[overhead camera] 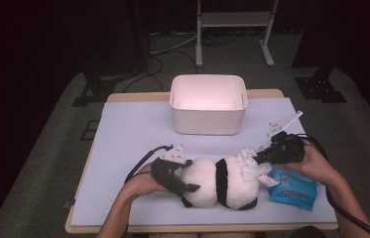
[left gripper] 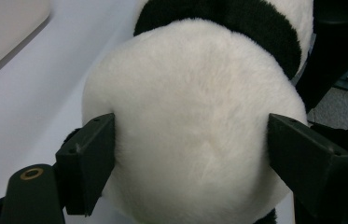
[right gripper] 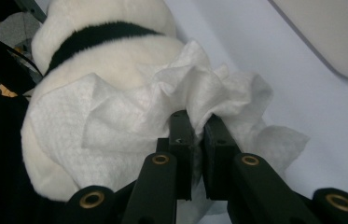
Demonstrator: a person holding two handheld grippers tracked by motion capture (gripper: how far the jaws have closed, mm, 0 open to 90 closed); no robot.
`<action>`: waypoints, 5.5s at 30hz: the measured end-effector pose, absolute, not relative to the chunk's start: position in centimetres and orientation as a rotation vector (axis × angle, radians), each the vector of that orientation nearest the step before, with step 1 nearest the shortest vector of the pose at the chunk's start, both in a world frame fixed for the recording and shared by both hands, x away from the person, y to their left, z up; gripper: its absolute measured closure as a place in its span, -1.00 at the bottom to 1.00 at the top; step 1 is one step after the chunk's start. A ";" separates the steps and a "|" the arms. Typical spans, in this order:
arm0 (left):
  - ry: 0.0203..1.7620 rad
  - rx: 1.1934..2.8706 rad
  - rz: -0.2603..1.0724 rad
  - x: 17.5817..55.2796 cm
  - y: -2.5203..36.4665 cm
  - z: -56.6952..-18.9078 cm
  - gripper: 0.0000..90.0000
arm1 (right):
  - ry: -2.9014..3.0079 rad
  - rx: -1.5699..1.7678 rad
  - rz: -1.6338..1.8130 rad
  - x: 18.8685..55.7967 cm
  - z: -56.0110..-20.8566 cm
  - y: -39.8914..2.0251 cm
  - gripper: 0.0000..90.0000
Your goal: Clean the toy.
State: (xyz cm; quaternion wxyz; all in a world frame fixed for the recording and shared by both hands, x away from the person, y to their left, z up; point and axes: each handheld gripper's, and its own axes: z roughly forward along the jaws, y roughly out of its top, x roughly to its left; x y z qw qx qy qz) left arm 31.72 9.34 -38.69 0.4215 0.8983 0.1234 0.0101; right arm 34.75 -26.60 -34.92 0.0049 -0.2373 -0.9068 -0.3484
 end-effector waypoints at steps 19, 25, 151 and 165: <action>0.304 2.267 0.028 31.7 9.3 -38.7 -0.62 | -2.844 -0.688 -1.082 33.8 -34.0 -26.4 0.85; 0.305 2.272 0.032 31.7 9.3 -38.6 -0.62 | -2.873 -0.621 -1.047 34.1 -33.2 -24.4 0.85; 0.280 2.288 0.007 31.5 8.4 -39.1 -0.78 | -2.952 -0.490 -0.982 32.5 -33.6 -23.1 0.85; 0.269 2.296 -0.013 31.4 7.6 -39.4 -0.69 | -2.946 -0.528 -0.995 32.6 -33.5 -24.0 0.85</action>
